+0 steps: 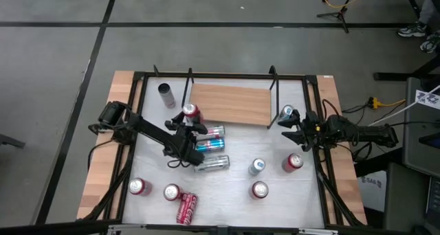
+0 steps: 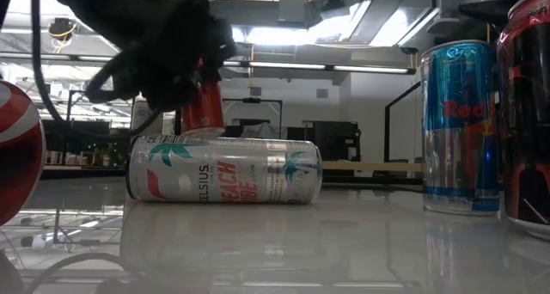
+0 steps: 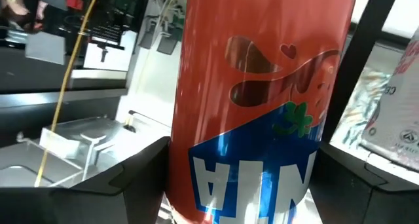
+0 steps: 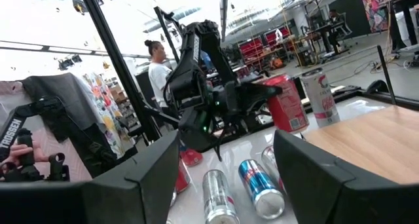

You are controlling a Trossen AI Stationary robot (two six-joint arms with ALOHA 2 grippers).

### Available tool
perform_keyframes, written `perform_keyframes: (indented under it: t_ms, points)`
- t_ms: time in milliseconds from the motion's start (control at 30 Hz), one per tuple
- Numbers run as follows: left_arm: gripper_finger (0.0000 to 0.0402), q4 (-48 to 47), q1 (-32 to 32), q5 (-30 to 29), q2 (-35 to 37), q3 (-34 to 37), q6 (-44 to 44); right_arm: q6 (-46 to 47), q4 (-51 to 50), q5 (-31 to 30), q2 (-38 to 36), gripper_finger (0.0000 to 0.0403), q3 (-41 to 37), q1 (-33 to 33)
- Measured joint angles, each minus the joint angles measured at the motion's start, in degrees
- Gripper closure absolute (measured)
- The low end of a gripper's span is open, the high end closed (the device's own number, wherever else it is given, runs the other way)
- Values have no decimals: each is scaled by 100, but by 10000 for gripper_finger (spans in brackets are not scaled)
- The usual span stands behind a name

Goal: Place canned beverage on shelf
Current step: Put the top red soda can on the shelf

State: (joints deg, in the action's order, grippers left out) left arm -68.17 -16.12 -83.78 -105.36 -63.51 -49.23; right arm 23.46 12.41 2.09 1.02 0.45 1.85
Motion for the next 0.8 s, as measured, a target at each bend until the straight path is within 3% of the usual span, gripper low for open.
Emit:
perform_keyframes:
  t_ms: [800]
  points:
    - [109,2032,804,691,0,-4,-2593,1,-108,-12,0,164,0,0]
